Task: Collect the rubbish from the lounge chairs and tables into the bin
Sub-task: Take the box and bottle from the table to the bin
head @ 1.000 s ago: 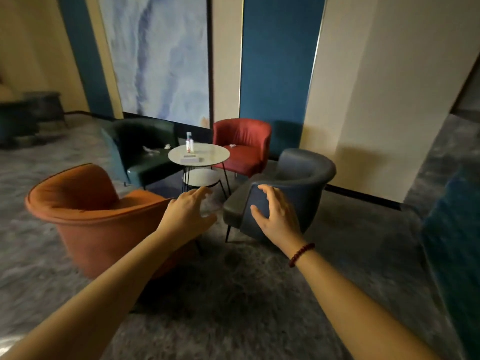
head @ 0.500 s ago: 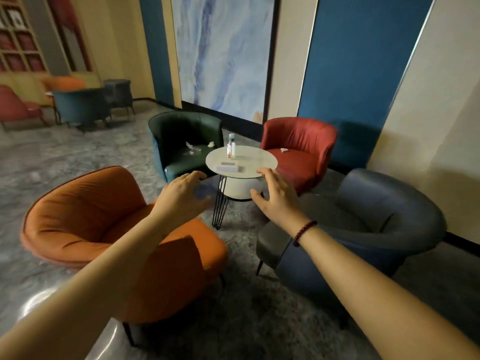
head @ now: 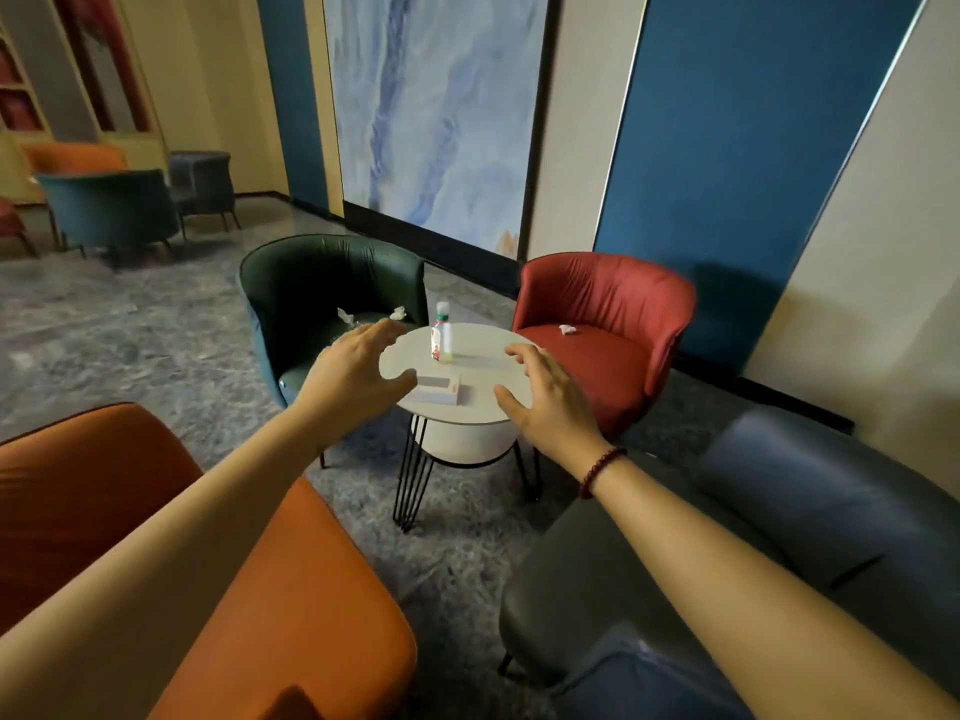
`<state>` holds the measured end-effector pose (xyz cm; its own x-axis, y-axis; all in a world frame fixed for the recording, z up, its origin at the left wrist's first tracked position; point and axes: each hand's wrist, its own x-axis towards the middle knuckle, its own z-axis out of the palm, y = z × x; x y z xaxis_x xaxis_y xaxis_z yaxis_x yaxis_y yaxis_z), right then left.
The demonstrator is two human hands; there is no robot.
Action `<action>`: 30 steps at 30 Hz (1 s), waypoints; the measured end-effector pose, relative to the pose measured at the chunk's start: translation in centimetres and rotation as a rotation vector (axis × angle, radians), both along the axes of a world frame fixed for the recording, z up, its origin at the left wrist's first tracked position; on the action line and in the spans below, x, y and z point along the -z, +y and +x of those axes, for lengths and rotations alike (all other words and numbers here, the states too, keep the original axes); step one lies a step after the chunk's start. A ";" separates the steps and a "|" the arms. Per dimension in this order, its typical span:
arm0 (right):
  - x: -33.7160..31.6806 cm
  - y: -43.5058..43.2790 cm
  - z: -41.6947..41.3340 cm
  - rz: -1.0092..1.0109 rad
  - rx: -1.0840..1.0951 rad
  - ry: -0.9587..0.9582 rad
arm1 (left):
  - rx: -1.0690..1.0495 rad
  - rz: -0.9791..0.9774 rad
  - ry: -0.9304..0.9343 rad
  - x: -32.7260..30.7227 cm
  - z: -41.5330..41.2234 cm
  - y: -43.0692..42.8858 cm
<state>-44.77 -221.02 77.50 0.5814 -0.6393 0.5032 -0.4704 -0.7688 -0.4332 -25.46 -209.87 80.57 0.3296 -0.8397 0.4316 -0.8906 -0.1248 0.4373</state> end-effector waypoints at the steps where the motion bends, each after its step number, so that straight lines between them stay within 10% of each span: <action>1: 0.1 -2.2 0.7 0.005 0.006 0.001 | 0.004 0.003 0.004 0.2 0.8 -2.5; 30: 6.4 -51.7 35.1 0.103 -0.119 0.064 | -0.141 0.187 0.023 6.4 32.1 -48.9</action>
